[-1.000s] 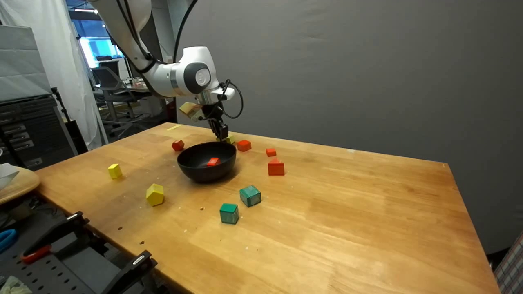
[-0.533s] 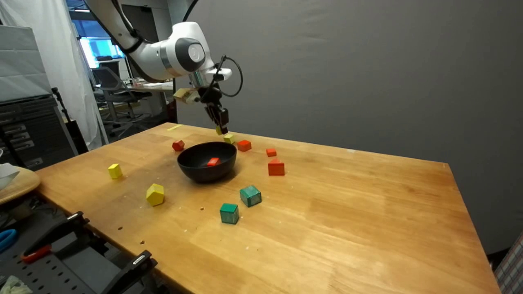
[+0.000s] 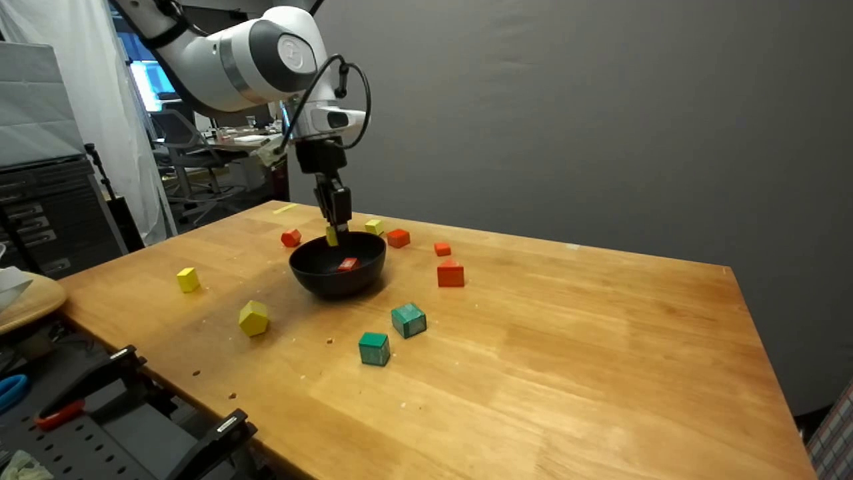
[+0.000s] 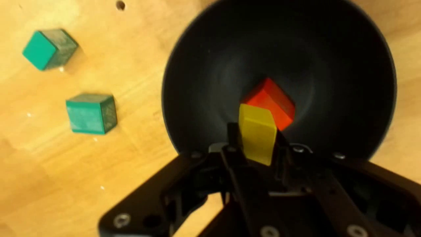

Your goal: Put all the blocks in the bowl

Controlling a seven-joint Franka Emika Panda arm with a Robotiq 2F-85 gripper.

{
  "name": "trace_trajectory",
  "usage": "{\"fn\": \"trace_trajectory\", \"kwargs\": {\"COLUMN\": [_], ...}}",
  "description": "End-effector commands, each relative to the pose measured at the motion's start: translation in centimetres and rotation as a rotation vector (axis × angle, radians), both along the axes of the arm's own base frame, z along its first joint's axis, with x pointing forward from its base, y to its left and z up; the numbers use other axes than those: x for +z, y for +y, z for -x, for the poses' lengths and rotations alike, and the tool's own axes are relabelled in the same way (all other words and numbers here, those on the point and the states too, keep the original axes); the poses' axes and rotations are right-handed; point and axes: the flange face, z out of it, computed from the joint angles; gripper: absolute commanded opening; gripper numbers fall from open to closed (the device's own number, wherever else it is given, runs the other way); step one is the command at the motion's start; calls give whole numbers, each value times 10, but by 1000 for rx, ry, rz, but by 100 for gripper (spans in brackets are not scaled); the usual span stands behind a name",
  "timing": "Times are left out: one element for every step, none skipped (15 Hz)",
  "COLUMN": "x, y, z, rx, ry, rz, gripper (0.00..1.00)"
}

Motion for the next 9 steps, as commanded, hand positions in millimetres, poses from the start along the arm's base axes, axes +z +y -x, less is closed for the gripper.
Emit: {"fn": "trace_trajectory", "kwargs": {"x": [-5, -9, -11, -9, -5, 1, 12, 25, 39], "y": [-3, -2, -1, 1, 3, 7, 13, 20, 27], "z": [30, 34, 37, 39, 40, 40, 38, 35, 29], "rx": [-23, -29, -27, -28, -22, -13, -1, 23, 54], "ry": [-14, -15, -23, -43, -65, -99, -148, -208, -249], "rz": [-64, -69, -73, -74, -75, -68, -58, -43, -22], "gripper": [48, 50, 55, 64, 71, 78, 87, 93, 100]}}
